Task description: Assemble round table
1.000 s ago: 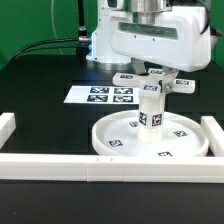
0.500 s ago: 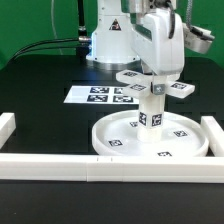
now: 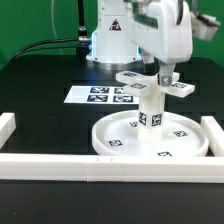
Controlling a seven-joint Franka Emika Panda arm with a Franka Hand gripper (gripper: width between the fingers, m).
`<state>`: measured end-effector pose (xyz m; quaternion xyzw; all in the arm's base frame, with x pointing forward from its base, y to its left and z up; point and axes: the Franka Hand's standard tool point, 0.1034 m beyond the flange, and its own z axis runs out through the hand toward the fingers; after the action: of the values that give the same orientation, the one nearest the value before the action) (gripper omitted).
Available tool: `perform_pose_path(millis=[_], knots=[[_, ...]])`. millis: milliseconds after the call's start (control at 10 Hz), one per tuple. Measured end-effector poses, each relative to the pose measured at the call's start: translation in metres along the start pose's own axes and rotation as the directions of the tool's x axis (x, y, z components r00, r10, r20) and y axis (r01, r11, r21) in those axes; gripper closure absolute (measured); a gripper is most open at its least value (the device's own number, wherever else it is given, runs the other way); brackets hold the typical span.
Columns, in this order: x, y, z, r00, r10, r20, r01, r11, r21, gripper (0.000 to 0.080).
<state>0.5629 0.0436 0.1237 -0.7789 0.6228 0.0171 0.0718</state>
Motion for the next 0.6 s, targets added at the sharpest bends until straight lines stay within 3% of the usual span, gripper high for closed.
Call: perform_pose_path(millis=[300,600], knots=[[-0.0012,0.0016,0.0042,1.0,-0.026,-0.001,0.026,1.0,-0.007,0.0151],[-0.0074,-0.0048,0.0049,0.895,-0.446,-0.021,0.446,0.895,-0.036,0.0151]])
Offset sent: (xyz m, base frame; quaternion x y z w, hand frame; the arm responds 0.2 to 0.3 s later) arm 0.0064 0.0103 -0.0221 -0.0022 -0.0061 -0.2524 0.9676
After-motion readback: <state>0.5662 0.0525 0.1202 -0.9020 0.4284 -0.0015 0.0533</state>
